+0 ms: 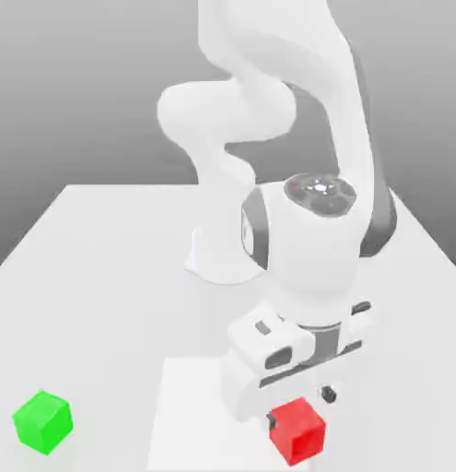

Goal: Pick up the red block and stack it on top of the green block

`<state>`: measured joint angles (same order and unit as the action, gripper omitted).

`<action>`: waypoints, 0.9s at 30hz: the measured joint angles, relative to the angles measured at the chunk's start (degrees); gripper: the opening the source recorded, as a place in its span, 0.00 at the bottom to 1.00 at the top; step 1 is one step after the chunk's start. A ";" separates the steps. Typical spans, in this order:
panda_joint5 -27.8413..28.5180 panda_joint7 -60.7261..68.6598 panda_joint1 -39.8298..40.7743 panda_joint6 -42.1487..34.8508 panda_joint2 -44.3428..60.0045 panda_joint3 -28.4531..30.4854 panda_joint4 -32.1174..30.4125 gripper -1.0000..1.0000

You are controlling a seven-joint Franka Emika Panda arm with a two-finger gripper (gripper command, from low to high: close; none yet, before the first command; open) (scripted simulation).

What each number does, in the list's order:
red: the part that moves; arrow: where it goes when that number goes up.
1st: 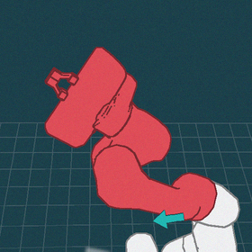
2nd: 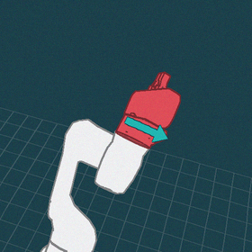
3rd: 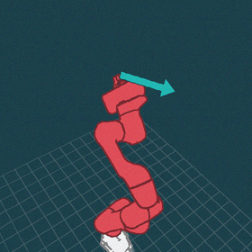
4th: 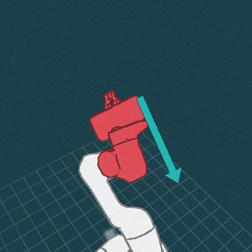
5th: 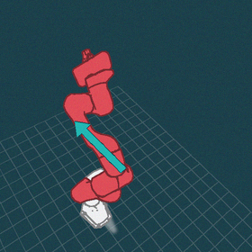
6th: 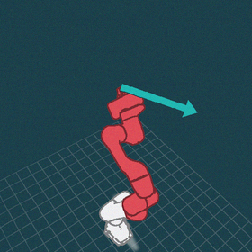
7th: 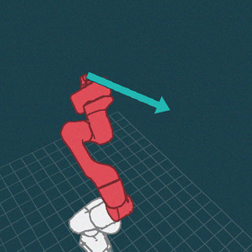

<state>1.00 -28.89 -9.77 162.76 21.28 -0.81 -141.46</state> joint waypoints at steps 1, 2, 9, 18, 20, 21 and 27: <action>0.00 0.00 0.00 0.00 0.00 0.00 0.00 0.00; 0.01 -0.01 0.00 -0.01 0.00 0.00 0.00 0.00; -0.01 0.01 0.19 -2.71 -3.16 -0.22 -0.50 0.00; -3.45 -2.83 9.13 -11.66 -10.82 8.41 0.49 0.00; -4.35 -3.89 12.15 -12.64 -11.27 11.23 0.97 0.00; -4.80 -4.45 13.58 -13.14 -11.49 12.75 1.20 0.00; -12.43 -2.96 22.06 -8.14 -2.59 15.94 4.48 1.00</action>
<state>-11.42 -31.86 12.29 154.61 18.69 15.13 -136.98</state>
